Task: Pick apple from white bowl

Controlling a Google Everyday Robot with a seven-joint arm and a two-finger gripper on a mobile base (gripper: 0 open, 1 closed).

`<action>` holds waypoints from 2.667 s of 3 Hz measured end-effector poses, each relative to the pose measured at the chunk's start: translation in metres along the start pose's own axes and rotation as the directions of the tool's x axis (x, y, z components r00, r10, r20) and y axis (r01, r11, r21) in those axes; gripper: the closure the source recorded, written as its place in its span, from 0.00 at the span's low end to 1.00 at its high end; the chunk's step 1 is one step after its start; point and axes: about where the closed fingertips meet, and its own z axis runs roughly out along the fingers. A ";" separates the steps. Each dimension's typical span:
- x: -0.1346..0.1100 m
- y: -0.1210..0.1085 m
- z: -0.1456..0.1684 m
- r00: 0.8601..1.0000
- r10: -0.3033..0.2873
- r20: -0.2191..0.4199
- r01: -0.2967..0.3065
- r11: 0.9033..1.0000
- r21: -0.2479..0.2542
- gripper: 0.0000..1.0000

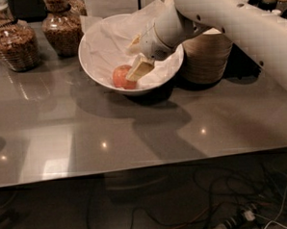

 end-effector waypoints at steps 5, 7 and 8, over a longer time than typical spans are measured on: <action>0.004 0.009 0.055 0.999 0.046 0.004 -0.045 0.990 -0.136 0.52; -0.002 0.001 0.039 1.000 0.027 0.016 -0.025 0.995 -0.101 0.96; -0.016 -0.009 0.007 0.996 0.005 0.087 -0.001 0.999 -0.049 1.00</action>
Offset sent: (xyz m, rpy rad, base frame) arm 0.0067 0.0178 -0.0270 -0.0043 0.0843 0.0283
